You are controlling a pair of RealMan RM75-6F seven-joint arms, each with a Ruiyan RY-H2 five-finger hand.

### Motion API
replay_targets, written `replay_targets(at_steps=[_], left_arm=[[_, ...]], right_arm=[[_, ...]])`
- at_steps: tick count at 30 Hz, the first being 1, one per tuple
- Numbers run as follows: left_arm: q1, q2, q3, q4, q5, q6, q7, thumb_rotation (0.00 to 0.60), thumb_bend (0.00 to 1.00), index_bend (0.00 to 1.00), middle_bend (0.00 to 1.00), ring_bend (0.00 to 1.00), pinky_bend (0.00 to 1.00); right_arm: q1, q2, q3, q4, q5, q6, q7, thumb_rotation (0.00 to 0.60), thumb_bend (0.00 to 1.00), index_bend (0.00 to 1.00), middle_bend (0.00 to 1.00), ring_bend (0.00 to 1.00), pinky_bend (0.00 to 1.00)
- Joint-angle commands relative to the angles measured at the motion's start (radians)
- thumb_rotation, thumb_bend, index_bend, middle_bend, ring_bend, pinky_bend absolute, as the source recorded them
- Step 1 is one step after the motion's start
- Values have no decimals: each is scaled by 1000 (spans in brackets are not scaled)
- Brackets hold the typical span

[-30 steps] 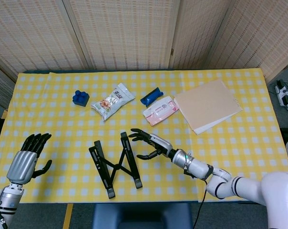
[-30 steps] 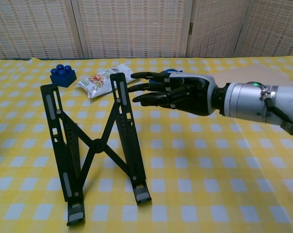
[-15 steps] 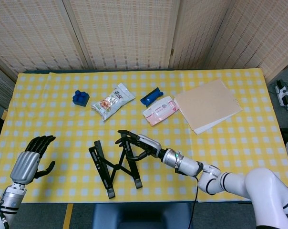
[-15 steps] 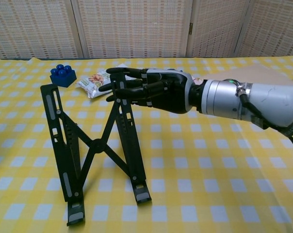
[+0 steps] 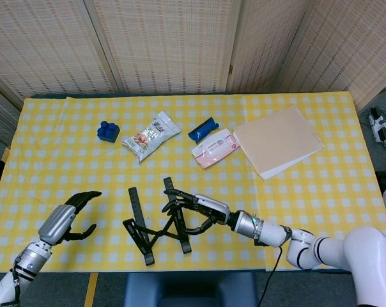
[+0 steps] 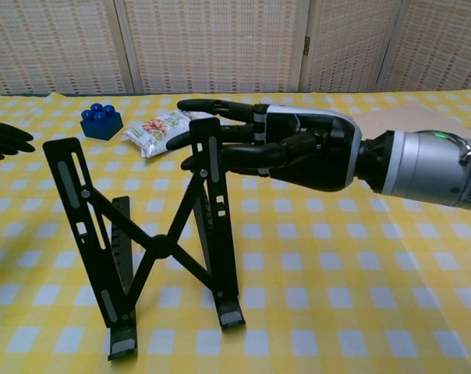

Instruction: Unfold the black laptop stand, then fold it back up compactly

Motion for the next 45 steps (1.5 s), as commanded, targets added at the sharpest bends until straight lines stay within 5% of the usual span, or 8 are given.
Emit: replay_targets(at_steps=[1,15,33,45], left_arm=[[-20,18,26,-11,33,-19,-45,600,433,147,174,142,132],[-46,24,78,5,71,-28,-83,600,434,139,183,142,125],[-15,1,60,15,15,26,3,600,434,142,187,140,116],[3,-10,46,15,-21,43,80,600,434,140,187,140,115]], right_arm=[[-15,25,-28,-43,-23,37,-33,600,326,12,261,249,87],[-28,63,-110,-135,-35,46,-86,600,326,12,261,257,100],[1,1,-88,-86,-4,29,-70,600,326,35,261,313,118],[26,-62,-122,-24,28,-38,128,600,326,39,262,313,171]])
